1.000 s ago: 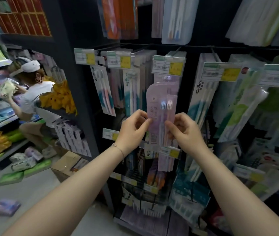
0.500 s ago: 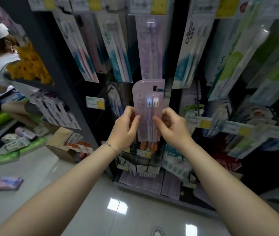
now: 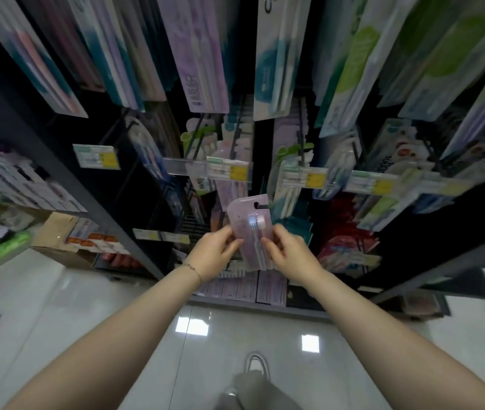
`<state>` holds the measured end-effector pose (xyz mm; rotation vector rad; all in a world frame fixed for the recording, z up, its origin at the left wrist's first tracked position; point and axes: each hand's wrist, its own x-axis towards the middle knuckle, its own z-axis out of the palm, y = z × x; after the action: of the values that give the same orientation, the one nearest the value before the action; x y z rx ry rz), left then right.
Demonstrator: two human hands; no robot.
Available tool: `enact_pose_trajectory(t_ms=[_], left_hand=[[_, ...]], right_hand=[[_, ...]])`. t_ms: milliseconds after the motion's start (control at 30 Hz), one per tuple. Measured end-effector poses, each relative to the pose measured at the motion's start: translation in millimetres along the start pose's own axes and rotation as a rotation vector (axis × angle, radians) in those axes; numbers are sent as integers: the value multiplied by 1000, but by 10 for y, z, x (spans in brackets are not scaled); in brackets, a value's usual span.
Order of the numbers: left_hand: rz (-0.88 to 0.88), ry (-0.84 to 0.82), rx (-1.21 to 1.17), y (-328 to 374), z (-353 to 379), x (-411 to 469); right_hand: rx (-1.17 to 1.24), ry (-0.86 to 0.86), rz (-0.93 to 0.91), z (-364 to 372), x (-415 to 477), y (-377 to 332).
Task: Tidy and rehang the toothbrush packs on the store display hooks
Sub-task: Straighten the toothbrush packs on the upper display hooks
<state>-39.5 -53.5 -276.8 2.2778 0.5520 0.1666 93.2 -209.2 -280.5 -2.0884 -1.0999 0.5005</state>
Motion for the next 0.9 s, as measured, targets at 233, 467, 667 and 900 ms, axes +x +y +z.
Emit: enact_pose_trajectory(t_ms=[233,467,667,900], left_hand=[[-70,-83,-12,139,372,442],[-48,-89,-55,311,470,788],[6,-52,-160,457,450,943],[22,-136,-113,562,388,1040]], right_hand=[[-60,-21,109,-177,116,346],[-51,-42,174,-560,401,513],[8,43,124,-851,516,454],[114,48,236,-867,477,539]])
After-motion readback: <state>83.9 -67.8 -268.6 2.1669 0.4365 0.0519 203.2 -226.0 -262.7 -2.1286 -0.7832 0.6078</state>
